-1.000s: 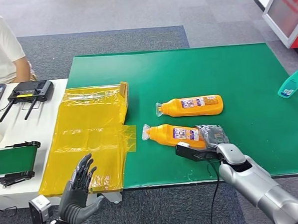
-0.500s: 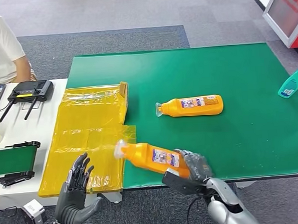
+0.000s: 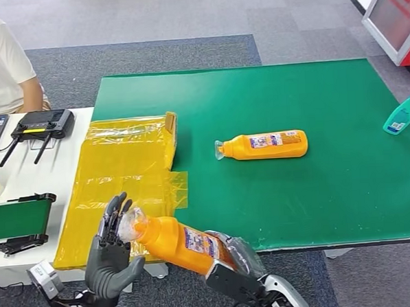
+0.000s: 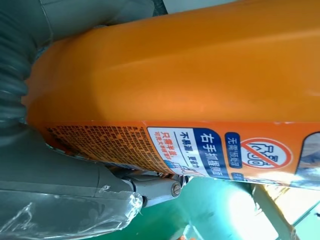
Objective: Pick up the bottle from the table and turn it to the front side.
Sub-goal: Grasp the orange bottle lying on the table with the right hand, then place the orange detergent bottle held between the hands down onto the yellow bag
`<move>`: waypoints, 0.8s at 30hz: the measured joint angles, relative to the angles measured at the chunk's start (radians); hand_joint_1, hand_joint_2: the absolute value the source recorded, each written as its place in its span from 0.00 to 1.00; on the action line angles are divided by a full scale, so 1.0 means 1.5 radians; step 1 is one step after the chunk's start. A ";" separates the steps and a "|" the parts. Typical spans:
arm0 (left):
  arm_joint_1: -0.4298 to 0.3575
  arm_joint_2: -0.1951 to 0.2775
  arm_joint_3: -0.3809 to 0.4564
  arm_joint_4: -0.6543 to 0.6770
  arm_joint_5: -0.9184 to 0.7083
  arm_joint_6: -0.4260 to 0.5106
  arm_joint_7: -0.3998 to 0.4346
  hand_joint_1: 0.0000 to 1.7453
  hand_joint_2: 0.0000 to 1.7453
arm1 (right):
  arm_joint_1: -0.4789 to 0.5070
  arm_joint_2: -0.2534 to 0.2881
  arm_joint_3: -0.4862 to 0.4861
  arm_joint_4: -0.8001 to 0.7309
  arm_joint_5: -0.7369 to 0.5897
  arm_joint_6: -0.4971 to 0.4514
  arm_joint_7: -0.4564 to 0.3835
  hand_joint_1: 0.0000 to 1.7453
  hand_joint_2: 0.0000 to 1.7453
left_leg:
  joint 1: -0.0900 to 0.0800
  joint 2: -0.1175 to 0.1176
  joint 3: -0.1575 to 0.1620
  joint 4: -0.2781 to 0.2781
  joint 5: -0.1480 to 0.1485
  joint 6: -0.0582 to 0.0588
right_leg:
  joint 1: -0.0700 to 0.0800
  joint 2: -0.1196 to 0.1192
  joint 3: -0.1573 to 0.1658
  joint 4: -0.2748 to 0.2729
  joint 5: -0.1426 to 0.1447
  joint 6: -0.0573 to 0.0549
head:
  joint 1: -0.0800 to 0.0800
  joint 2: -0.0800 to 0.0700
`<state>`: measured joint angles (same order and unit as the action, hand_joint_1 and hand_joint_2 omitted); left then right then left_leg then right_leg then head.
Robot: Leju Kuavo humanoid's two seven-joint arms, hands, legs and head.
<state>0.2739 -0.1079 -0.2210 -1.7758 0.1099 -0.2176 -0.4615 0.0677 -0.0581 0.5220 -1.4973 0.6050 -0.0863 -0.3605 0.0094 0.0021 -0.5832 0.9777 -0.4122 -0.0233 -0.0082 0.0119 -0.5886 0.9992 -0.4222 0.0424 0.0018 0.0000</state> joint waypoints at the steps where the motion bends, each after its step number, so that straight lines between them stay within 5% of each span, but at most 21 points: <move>1: -0.005 0.000 -0.005 0.000 0.002 -0.001 0.000 0.00 1.00 | 0.000 0.000 0.002 0.000 0.000 0.000 0.000 1.00 1.00 | 0.000 0.000 0.000 0.000 0.000 0.000 | 0.000 0.000 0.000 0.000 0.000 0.000 | 0.000 0.000; 12: -0.027 0.003 -0.036 0.000 0.020 0.000 0.006 0.00 1.00 | 0.002 0.003 0.025 -0.004 0.000 0.002 -0.006 1.00 1.00 | 0.000 0.000 0.000 0.000 0.000 0.000 | 0.000 0.000 0.000 0.000 0.000 0.000 | 0.000 0.000; 17: -0.038 0.018 -0.067 0.018 0.056 0.006 0.062 0.00 1.00 | -0.007 0.003 0.052 -0.005 0.040 -0.022 -0.005 1.00 1.00 | 0.000 0.000 0.000 0.000 0.000 0.000 | 0.000 0.000 0.000 0.000 0.000 0.000 | 0.000 0.000; 24: -0.044 0.029 -0.091 0.046 0.058 0.019 0.073 0.00 1.00 | -0.027 0.003 0.062 -0.011 0.048 -0.027 0.004 1.00 1.00 | 0.000 0.000 0.000 0.000 0.000 0.000 | 0.000 0.000 0.000 0.000 0.000 0.000 | 0.000 0.000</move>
<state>0.2076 -0.0650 -0.3576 -1.7075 0.1970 -0.1898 -0.3516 0.0277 -0.0534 0.6145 -1.5143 0.6771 -0.1265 -0.3546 0.0095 0.0022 -0.5835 0.9777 -0.4123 -0.0237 -0.0081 0.0120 -0.5892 0.9992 -0.4224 0.0422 0.0017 0.0000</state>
